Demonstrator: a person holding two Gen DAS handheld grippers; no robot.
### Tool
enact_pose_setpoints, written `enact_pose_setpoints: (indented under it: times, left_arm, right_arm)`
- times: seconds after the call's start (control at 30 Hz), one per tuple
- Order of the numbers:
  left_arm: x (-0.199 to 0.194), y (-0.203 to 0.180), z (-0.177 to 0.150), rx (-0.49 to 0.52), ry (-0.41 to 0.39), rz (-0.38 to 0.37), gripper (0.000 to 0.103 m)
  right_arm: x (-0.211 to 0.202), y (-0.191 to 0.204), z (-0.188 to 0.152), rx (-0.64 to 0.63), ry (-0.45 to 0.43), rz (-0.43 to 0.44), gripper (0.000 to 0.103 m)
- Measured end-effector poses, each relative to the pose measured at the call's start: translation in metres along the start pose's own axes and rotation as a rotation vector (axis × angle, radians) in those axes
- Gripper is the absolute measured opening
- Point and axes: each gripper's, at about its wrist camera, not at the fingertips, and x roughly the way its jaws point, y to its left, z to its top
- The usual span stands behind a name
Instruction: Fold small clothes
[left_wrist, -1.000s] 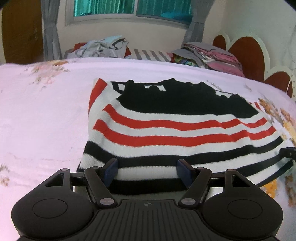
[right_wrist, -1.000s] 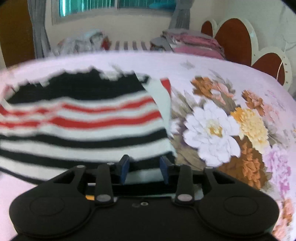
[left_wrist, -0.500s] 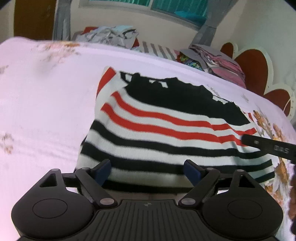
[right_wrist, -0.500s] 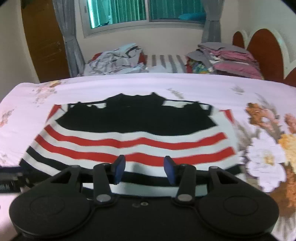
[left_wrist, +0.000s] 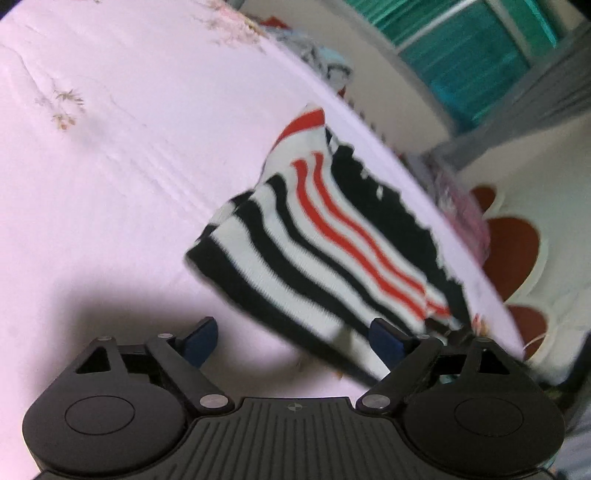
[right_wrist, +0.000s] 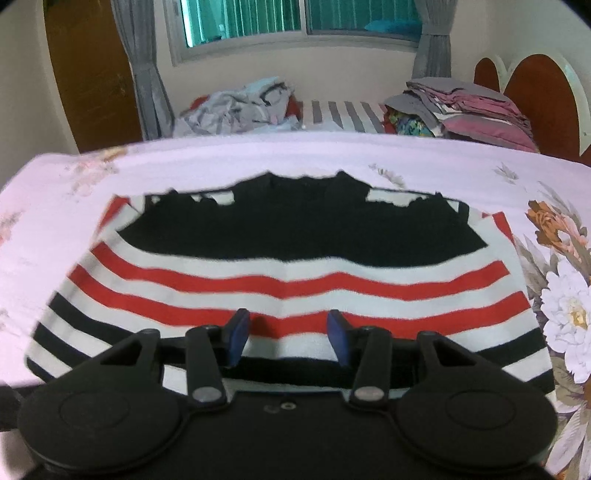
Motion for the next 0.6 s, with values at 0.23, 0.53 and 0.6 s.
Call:
enact_pose_setpoints:
  times: [0.23, 0.53, 0.6]
  left_arm:
    - [0.032, 0.010, 0.012, -0.112, -0.117, -0.131, 0.093]
    - [0.067, 0.020, 0.023, -0.242, -0.147, -0.134, 0.032]
    - [0.069, 0.015, 0.023, -0.232, -0.159, -0.122, 0.028]
  right_arm:
    - [0.011, 0.007, -0.008, -0.065, -0.005, -0.024, 0.049]
    - [0.013, 0.011, -0.011, -0.094, -0.022, -0.042, 0.049]
    - [0.014, 0.008, -0.010, -0.096, -0.021, -0.026, 0.050]
